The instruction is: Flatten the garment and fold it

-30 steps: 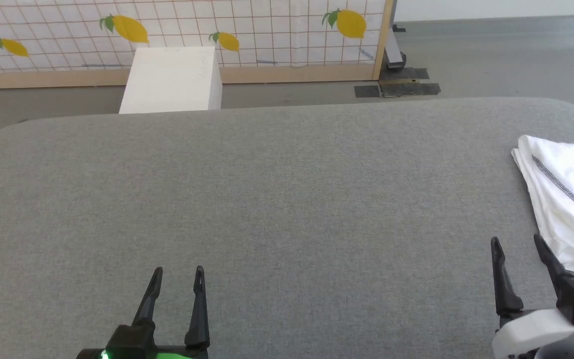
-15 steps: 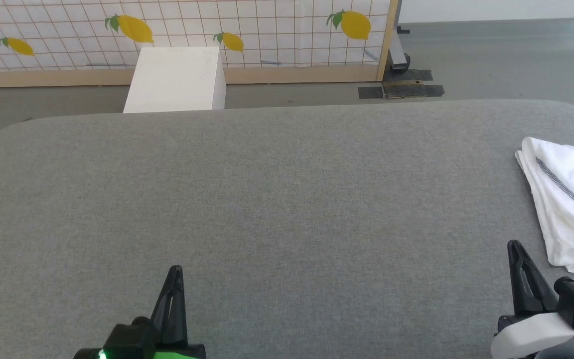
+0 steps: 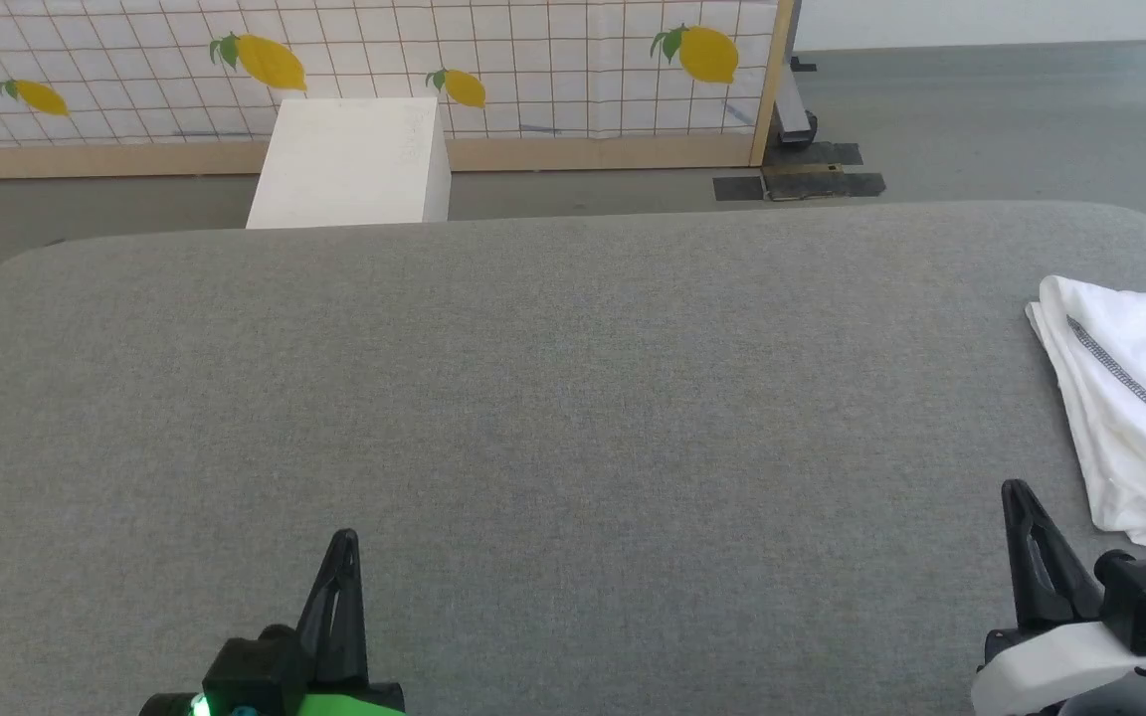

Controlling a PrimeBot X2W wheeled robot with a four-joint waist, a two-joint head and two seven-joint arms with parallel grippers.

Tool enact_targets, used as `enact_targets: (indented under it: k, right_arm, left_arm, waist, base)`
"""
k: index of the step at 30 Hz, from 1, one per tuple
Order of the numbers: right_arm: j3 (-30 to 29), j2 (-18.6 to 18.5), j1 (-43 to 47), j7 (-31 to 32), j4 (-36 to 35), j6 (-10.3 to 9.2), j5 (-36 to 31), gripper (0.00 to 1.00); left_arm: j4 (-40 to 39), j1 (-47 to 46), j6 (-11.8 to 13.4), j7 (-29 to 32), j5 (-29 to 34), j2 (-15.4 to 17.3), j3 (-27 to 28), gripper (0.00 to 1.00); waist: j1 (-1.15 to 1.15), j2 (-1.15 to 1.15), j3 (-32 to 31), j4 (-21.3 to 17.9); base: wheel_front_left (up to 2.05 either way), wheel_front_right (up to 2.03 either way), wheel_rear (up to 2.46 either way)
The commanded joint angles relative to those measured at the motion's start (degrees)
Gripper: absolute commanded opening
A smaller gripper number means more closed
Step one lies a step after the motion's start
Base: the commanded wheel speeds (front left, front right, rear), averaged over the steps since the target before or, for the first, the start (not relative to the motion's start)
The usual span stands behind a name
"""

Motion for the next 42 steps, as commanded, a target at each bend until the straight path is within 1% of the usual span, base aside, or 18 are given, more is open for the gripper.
enact_targets:
  k: [1, 42]
  right_arm:
    - [0.3, 0.0, -0.9, 0.2, 0.2, -0.01, 0.0, 0.0]
    - [3.0, 0.1, -3.0, 2.0, 0.7, -0.05, 0.0, 0.0]
  left_arm:
    - [0.3, -1.2, -0.4, 0.4, 0.9, -0.2, 0.4, 0.0]
    - [1.7, -4.7, -2.0, 5.2, 3.6, -0.8, 3.3, 0.0]
  waist:
    - [0.0, 0.0, 0.0, 0.0]
    - [0.0, 0.0, -0.8, -0.3]
  base:
    - [0.0, 0.0, 0.0]
    - [0.0, 0.0, 0.0]
